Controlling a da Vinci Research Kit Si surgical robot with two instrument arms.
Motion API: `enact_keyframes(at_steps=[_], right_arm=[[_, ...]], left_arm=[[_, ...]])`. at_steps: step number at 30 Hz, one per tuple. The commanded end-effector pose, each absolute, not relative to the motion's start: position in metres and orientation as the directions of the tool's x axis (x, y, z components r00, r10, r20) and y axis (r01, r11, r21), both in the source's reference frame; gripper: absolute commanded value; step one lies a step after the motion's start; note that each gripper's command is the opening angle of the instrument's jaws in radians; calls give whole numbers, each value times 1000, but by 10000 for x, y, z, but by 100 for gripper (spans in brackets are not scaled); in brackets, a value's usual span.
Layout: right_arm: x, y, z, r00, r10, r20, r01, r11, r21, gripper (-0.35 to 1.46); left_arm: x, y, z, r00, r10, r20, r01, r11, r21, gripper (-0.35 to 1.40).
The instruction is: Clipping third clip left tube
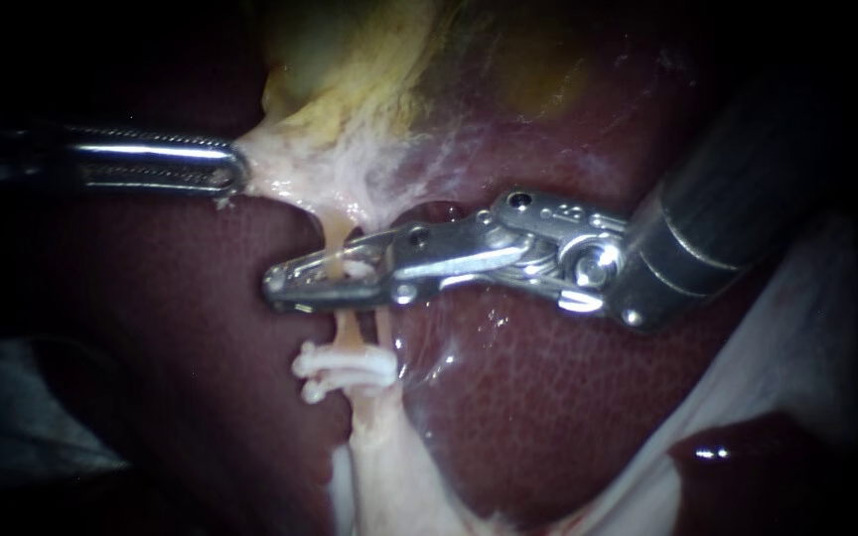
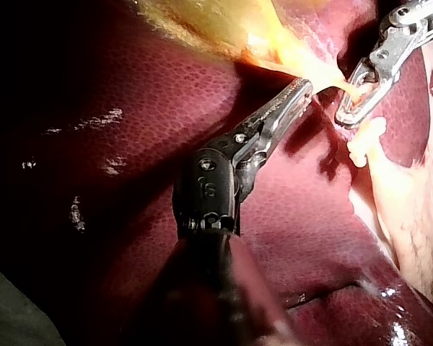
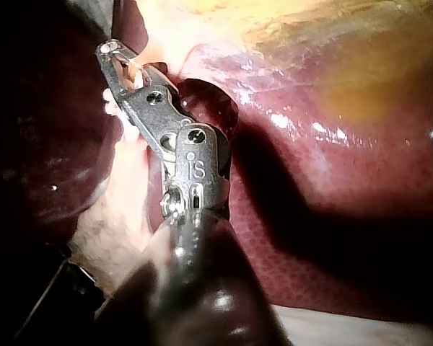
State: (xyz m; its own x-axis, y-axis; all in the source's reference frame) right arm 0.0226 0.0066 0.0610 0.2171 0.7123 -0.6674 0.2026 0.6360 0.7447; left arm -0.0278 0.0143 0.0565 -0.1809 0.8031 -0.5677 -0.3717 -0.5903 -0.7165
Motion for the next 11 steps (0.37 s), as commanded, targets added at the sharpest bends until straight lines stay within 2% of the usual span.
enact_keyframes(at_steps=[1,11], right_arm=[[227,65,610,220,712,-667,209,634,745,-35],[223,66,617,220,711,-668,209,634,744,-35]], left_arm=[[-278,143,565,-181,803,-568,-371,-590,-717,-35],[-279,144,566,-181,803,-568,-371,-590,-717,-35]])
